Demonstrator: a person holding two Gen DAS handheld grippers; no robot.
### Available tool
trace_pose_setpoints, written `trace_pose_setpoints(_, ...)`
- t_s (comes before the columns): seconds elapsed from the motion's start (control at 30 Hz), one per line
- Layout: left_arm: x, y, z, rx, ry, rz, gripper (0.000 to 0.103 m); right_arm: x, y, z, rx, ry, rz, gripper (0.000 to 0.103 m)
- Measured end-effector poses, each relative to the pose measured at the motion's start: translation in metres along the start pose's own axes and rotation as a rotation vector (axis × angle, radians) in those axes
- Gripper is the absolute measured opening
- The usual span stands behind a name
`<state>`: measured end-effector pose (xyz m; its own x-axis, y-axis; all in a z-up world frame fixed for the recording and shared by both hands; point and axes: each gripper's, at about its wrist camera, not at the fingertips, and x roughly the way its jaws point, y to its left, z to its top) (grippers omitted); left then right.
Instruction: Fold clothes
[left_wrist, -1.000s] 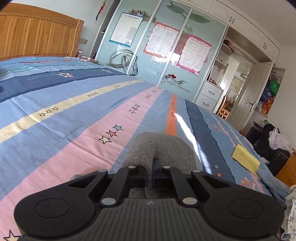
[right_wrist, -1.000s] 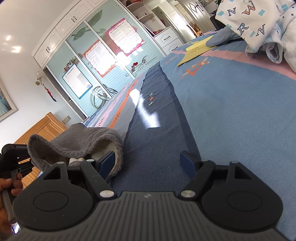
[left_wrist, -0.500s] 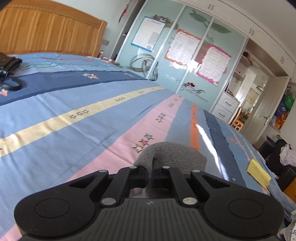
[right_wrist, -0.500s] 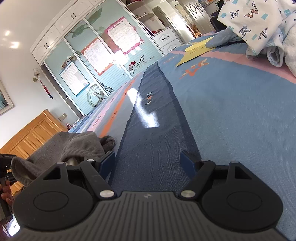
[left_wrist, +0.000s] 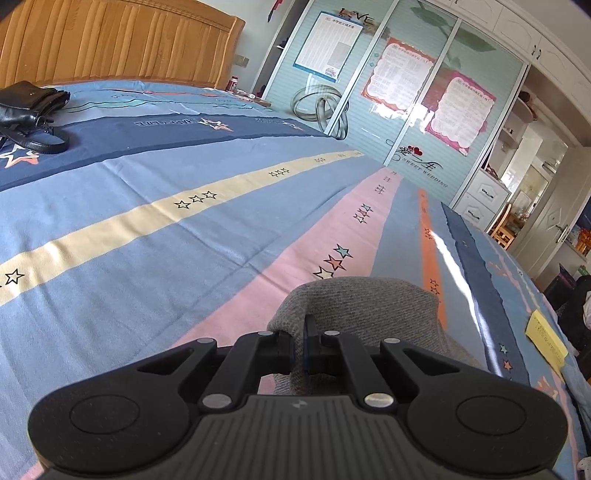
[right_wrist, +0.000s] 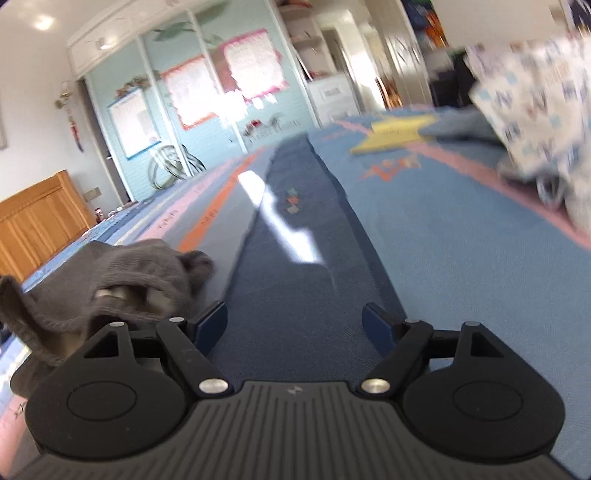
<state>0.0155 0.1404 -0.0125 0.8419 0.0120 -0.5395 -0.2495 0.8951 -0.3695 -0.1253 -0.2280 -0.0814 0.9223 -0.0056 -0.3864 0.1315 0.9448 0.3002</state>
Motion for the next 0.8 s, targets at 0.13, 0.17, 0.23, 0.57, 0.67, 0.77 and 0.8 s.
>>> trace_pose_setpoints(0.13,0.004,0.002,-0.001,0.012,0.015,0.003,0.005,-0.021,0.056,0.005,-0.228,-0.063,0.109,0.097)
trace_pose_setpoints(0.17,0.004,0.002,-0.001,0.011,0.017,0.002,0.005,-0.021,0.068,0.003,-0.264,-0.032,0.142,0.099)
trace_pose_setpoints(0.23,0.003,0.002,-0.001,0.01,0.018,-0.001,0.006,-0.019,0.092,-0.003,-0.331,0.052,0.198,0.1)
trace_pose_setpoints(0.57,0.0,0.007,0.001,-0.029,0.033,-0.017,0.027,0.006,0.103,-0.005,-0.352,0.194,0.069,0.103)
trace_pose_setpoints(0.67,0.0,0.012,0.002,-0.067,0.054,-0.054,0.045,0.019,0.088,0.002,-0.197,0.243,0.109,0.103)
trace_pose_setpoints(0.77,-0.003,0.007,0.001,-0.018,0.035,-0.033,0.045,0.027,0.079,0.012,-0.092,0.225,0.109,0.103)
trace_pose_setpoints(0.8,-0.004,0.005,0.001,-0.001,0.027,-0.026,0.045,0.031,0.082,0.014,-0.113,0.218,0.1,0.103)
